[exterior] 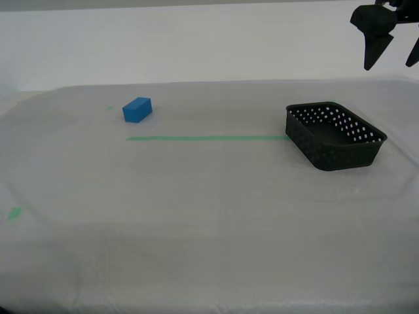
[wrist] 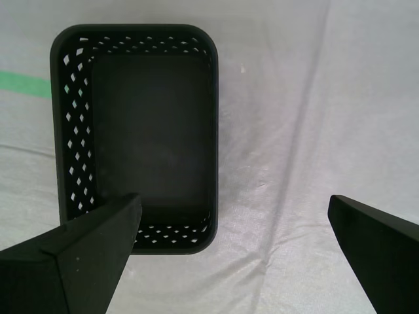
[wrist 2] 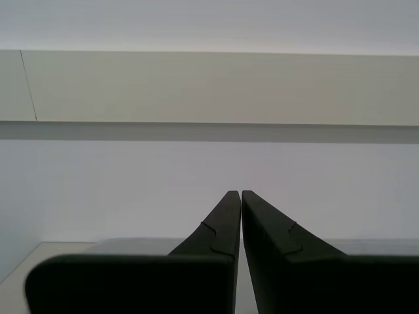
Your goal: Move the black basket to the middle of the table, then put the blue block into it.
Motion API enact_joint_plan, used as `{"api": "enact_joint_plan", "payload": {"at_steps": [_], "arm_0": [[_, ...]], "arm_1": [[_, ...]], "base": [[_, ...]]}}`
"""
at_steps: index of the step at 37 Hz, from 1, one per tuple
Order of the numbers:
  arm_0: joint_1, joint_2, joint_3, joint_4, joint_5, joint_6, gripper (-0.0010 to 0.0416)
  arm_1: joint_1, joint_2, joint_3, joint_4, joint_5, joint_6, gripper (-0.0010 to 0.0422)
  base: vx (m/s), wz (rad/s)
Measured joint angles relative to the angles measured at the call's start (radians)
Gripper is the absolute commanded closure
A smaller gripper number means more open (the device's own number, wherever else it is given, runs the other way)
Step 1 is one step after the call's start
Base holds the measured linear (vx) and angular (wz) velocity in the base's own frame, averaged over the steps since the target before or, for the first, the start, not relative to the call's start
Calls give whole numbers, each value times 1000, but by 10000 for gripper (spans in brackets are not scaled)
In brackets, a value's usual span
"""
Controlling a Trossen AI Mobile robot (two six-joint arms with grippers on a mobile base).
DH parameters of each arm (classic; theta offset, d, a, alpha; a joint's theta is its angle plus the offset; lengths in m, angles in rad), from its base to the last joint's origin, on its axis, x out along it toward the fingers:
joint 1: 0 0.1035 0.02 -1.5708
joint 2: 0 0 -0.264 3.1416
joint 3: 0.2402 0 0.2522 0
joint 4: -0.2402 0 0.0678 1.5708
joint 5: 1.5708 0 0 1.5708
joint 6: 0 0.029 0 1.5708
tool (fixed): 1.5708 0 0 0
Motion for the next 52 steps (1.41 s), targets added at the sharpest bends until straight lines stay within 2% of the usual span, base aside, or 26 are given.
{"api": "enact_joint_plan", "payload": {"at_steps": [12,36,52], "arm_0": [[14,57,2,49,35,-5,6],[27,261,0,154,23,-8,6],[41,313,-1,232,22,8,6]], "arm_1": [[0,0,0,0,0,0,412],[0,0,0,1,0,0,412],[0,0,0,1,0,0,412]], "base": [[0,0],[0,0],[0,0]]}}
